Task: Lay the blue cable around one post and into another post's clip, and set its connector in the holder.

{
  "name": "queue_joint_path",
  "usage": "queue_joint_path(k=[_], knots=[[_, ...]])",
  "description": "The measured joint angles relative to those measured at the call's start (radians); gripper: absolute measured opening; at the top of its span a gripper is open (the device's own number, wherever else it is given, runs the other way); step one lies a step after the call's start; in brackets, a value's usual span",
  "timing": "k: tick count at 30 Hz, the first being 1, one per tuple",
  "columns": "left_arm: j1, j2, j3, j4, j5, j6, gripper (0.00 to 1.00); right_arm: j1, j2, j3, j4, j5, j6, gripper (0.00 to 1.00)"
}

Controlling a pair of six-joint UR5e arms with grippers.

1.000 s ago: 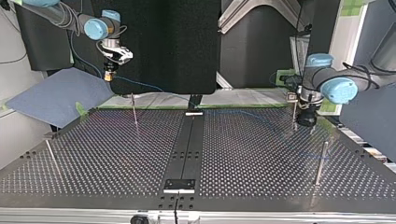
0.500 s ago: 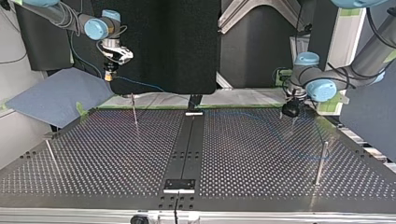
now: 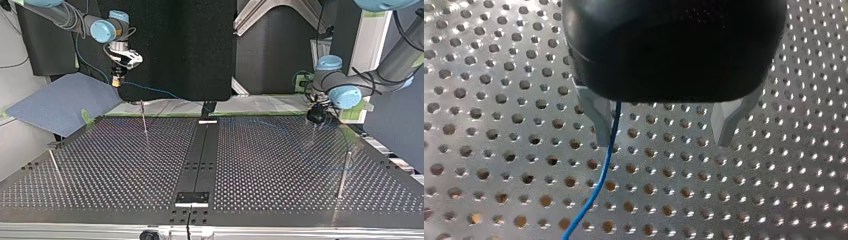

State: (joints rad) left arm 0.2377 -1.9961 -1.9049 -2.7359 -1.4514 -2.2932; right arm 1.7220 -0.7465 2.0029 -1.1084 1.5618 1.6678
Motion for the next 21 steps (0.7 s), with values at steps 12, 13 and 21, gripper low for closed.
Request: queue_joint_path(k=[12, 13, 21], knots=[[-0.001, 0.11, 0.004, 0.005, -0.119, 0.097, 1.0, 0.0, 0.0, 0.0, 0.001, 0.0, 0.003, 0.0], [-0.003, 0.118, 0.003, 0.006, -0.128, 0.098, 1.0, 0.0, 0.0, 0.0, 0.001, 0.0, 0.003, 0.0], [-0.008, 0.192, 0.001, 0.027, -0.183, 0.086, 1.0, 0.0, 0.0, 0.0, 0.001, -0.001, 0.006, 0.0]])
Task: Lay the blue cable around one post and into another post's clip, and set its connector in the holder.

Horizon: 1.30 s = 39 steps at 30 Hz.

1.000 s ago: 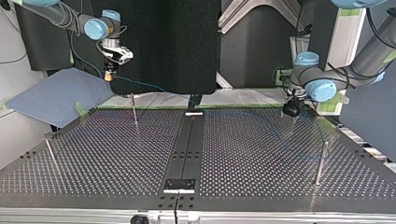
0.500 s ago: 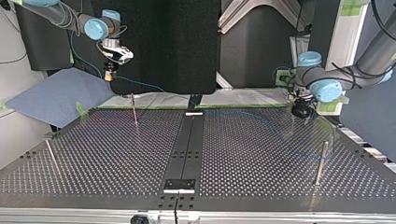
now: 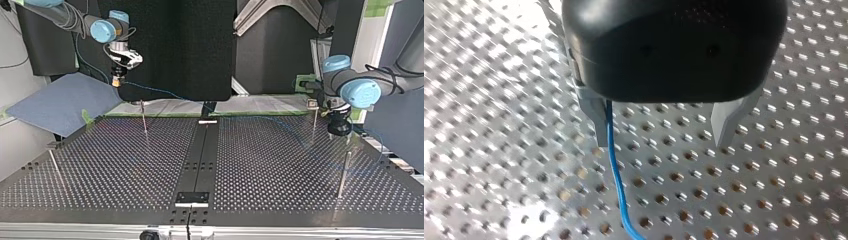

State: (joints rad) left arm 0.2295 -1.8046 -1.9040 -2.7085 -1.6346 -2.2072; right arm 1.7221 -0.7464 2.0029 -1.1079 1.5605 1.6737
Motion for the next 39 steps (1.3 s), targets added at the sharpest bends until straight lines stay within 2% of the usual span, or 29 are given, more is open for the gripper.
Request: queue_joint_path(k=[4, 9, 14, 20, 29, 39], knots=[[-0.005, -0.016, -0.007, 0.007, 0.021, -0.004, 1.0, 0.0, 0.0, 0.0, 0.0, 0.0, 0.001, 0.0], [-0.015, -0.066, -0.013, 0.009, 0.041, -0.001, 1.0, 0.0, 0.0, 0.0, -0.001, 0.0, 0.003, 0.0], [-0.018, -0.108, -0.014, 0.026, 0.045, -0.036, 1.0, 0.0, 0.0, 0.0, -0.001, 0.0, 0.003, 0.0], [-0.018, -0.117, -0.017, 0.044, 0.047, -0.077, 1.0, 0.0, 0.0, 0.0, 0.0, 0.0, 0.003, 0.0], [-0.022, -0.133, -0.019, 0.055, 0.05, -0.102, 1.0, 0.0, 0.0, 0.0, -0.001, -0.001, 0.006, 0.0], [-0.037, -0.211, -0.018, 0.058, 0.075, -0.098, 1.0, -0.001, 0.0, 0.0, -0.001, -0.002, 0.01, 0.0]])
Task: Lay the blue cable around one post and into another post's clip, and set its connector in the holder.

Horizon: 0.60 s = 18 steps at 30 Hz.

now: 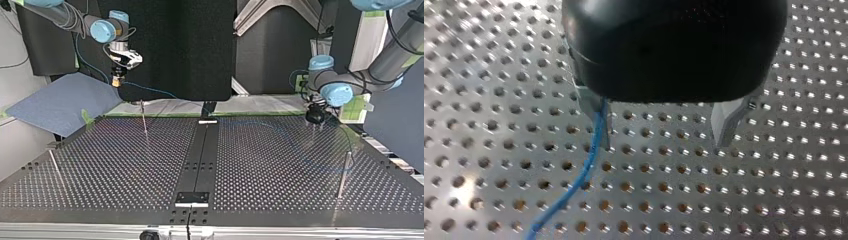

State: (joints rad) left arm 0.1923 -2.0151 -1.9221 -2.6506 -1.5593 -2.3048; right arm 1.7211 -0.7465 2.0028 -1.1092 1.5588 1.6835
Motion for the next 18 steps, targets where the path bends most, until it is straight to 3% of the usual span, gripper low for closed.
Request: queue_joint_path(k=[4, 11, 18], knots=[[-0.004, -0.007, 0.0, -0.003, -0.012, 0.002, 1.0, 0.0, 0.0, 0.0, 0.0, 0.0, 0.0, 0.0], [-0.01, -0.024, 0.0, -0.023, -0.072, 0.038, 1.0, 0.0, 0.0, 0.0, -0.001, 0.0, 0.004, 0.0], [-0.015, -0.074, 0.001, -0.03, -0.082, 0.049, 1.0, 0.0, 0.001, 0.0, -0.002, 0.0, 0.006, 0.0]])
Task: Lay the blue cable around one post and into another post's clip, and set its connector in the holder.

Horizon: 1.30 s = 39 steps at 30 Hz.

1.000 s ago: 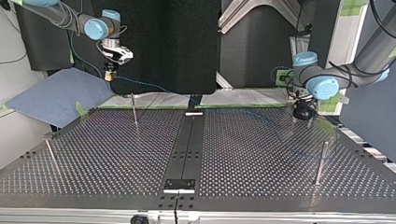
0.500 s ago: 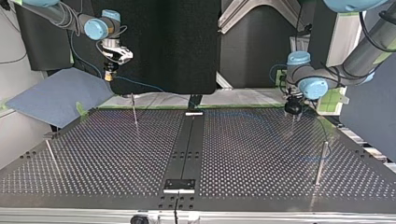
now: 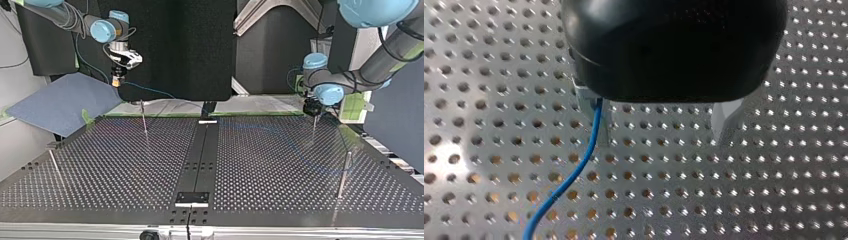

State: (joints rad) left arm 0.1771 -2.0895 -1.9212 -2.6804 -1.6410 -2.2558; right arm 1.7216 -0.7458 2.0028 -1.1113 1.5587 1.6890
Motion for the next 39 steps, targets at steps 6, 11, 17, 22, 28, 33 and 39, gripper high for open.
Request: queue_joint_path(k=[6, 11, 17, 22, 28, 33, 39], knots=[[0.005, -0.007, 0.004, -0.012, -0.021, 0.009, 1.0, 0.0, 0.0, 0.0, 0.0, 0.0, 0.0, 0.0], [0.001, -0.008, 0.007, -0.027, -0.037, 0.045, 1.0, 0.0, 0.0, 0.0, 0.0, 0.0, 0.0, 0.0], [0.003, -0.007, 0.006, -0.001, 0.006, 0.027, 1.0, 0.001, 0.0, 0.0, 0.001, 0.0, -0.001, 0.0], [0.011, -0.003, -0.003, 0.048, 0.057, -0.021, 1.0, 0.001, 0.0, 0.0, 0.002, 0.0, -0.002, 0.0], [0.022, 0.015, -0.047, 0.113, 0.122, -0.086, 1.0, 0.0, 0.0, 0.0, 0.003, 0.0, -0.003, 0.0], [0.029, 0.063, -0.099, 0.169, 0.178, -0.142, 1.0, 0.001, 0.0, 0.0, 0.002, 0.0, -0.004, 0.0], [0.024, 0.123, -0.159, 0.23, 0.239, -0.203, 1.0, 0.001, 0.0, 0.0, -0.001, 0.0, -0.002, 0.0]])
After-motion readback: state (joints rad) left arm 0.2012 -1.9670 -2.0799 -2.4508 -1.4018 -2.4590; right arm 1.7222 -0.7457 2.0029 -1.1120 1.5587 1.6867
